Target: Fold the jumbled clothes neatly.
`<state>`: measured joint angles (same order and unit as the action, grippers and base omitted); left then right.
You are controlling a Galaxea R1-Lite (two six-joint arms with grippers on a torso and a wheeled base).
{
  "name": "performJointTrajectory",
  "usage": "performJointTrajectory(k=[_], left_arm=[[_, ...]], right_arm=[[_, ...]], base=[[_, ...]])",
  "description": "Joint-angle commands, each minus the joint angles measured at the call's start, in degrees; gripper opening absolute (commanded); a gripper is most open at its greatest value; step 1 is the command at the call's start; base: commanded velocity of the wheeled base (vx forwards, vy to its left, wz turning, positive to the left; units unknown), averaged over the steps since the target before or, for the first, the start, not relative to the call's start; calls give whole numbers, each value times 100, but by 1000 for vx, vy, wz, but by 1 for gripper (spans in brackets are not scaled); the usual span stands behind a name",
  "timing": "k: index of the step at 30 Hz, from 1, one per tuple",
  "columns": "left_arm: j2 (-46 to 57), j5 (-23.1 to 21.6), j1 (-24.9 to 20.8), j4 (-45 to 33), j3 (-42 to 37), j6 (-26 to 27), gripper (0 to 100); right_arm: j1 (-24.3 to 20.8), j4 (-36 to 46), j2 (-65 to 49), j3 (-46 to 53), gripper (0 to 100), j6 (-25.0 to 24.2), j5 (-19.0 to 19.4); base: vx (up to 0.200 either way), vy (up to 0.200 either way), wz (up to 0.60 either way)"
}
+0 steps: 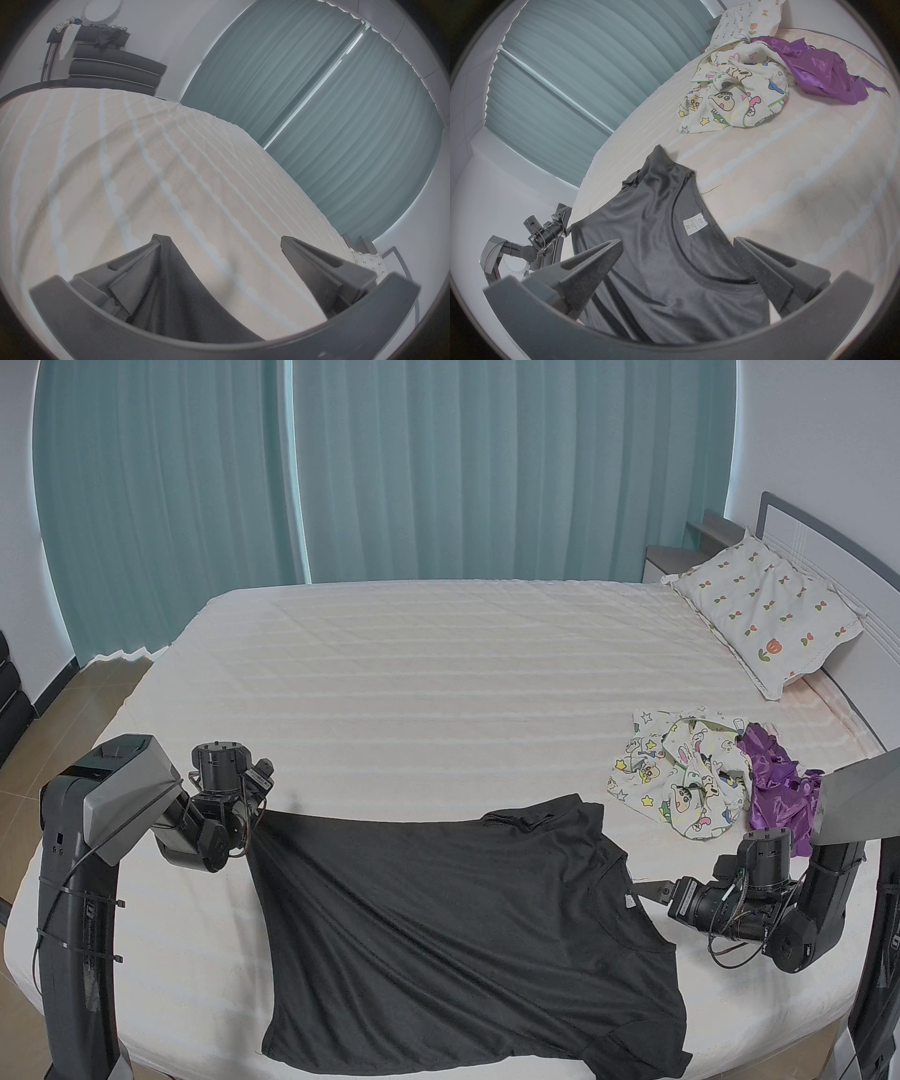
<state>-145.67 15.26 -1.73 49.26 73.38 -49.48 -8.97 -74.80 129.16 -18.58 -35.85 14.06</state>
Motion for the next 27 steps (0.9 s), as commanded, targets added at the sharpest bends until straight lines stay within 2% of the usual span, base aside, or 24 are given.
performJointTrajectory(k=[1, 12, 16, 19, 20, 21, 22, 24, 27], left_arm=[[82, -6, 129, -13, -25, -9, 100], [302, -76, 138, -39, -297, 0, 100], [443, -269, 147, -39, -500, 0, 100], [750, -929, 147, -48, -974, 17, 100], [776, -999, 147, -48, -1018, 26, 100], [979, -1500, 147, -66, -1361, 114, 100], [979, -1500, 147, -66, -1361, 114, 100], [1146, -1957, 164, -101, -1669, 334, 100], [1190, -2212, 191, -163, -1836, 518, 100]], right_arm=[[89, 1, 109, -76, 100, -1, 9], [71, 1, 109, -76, 100, -9, 9], [71, 1, 109, -76, 100, -9, 9], [62, 1, 101, -76, 100, -9, 9], [62, 1, 101, -76, 100, -9, 9], [62, 1, 101, -67, 100, -9, 9], [62, 1, 101, -67, 100, -9, 9], [62, 1, 101, -58, 100, -9, 9], [53, 1, 101, -58, 100, -9, 9]], base=[[0, 0, 0], [0, 0, 0], [0, 0, 0], [0, 0, 0], [0, 0, 0], [0, 0, 0], [0, 0, 0], [0, 0, 0], [0, 0, 0]])
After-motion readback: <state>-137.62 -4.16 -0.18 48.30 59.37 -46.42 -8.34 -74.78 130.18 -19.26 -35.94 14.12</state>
